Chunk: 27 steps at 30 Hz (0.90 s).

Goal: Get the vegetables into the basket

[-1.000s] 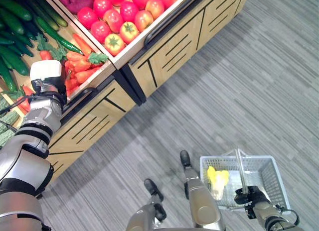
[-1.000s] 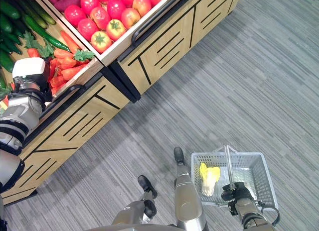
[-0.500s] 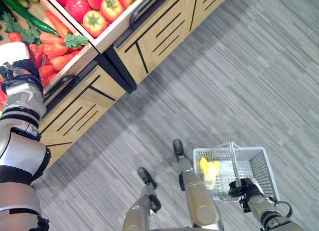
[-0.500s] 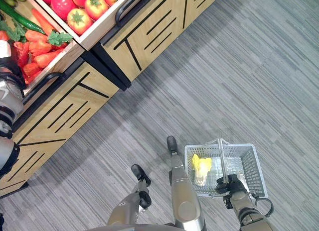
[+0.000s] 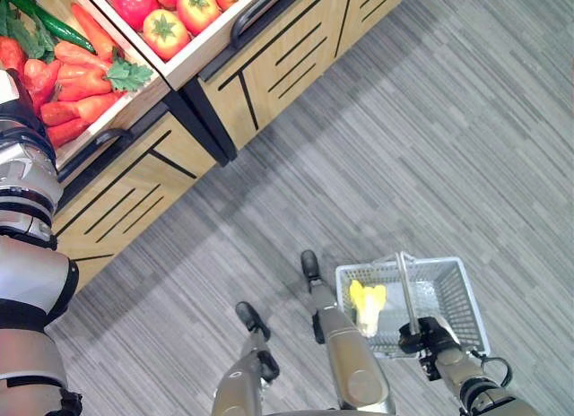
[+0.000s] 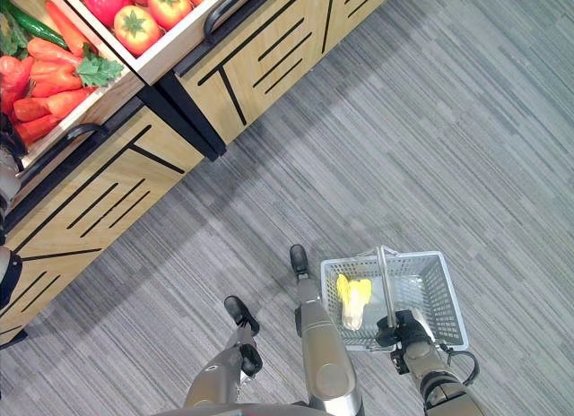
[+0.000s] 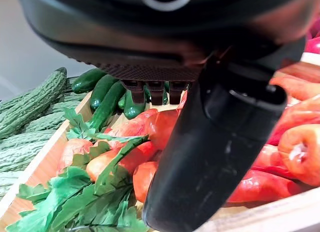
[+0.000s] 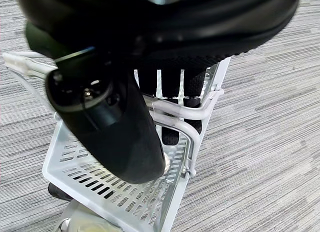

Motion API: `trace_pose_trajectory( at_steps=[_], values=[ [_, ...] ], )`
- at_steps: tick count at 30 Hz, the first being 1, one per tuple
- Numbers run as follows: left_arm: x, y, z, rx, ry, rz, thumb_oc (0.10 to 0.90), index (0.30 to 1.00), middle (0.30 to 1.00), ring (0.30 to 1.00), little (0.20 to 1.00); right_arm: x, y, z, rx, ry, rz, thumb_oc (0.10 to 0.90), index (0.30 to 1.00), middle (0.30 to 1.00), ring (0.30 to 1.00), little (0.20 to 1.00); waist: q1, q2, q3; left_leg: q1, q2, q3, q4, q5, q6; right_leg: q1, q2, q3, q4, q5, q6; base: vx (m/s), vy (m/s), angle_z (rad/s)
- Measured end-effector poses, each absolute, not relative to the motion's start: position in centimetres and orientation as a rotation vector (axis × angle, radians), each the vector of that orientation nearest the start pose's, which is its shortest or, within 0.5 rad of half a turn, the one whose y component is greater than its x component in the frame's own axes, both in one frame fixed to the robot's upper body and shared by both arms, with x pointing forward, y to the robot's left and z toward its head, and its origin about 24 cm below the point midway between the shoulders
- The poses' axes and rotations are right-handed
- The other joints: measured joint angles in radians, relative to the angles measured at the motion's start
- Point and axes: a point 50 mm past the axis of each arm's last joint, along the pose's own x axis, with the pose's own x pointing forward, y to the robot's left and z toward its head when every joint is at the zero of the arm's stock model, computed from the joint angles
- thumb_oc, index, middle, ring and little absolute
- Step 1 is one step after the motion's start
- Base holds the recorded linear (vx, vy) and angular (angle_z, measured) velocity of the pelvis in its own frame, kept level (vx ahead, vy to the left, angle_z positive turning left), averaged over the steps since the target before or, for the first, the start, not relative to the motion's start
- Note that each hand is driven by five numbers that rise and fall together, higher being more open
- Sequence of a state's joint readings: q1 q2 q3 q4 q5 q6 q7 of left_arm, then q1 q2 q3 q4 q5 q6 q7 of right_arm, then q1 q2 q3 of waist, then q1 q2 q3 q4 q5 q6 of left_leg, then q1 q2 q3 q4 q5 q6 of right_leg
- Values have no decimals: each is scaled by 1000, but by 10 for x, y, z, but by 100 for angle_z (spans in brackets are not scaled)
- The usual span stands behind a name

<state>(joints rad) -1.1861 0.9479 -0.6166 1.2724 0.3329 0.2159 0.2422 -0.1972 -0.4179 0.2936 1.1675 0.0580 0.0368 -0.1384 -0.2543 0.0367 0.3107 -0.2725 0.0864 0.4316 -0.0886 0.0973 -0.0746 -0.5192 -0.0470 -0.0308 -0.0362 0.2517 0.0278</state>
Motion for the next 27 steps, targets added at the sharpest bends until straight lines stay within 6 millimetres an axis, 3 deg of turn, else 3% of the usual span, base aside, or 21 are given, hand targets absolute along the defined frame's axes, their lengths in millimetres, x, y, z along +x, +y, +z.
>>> trace_pose_trajectory(
  at_steps=[11,27],
  values=[
    [342,396,247,1412,335,808,400,300,300,300,300,176,-278,-117,-583,1006,-113,400,300,300,300,300,17,-38,-22,-6,-2,4,0,1,-1,-11,0,7,0,5,-3,1,2,-1],
    [346,389,246,1414,275,796,400,300,300,300,300,176,-277,-118,-585,1007,-110,400,300,300,300,300,34,-42,-25,-5,-2,4,0,2,-1,-10,0,6,0,9,-7,0,0,0]
  ],
)
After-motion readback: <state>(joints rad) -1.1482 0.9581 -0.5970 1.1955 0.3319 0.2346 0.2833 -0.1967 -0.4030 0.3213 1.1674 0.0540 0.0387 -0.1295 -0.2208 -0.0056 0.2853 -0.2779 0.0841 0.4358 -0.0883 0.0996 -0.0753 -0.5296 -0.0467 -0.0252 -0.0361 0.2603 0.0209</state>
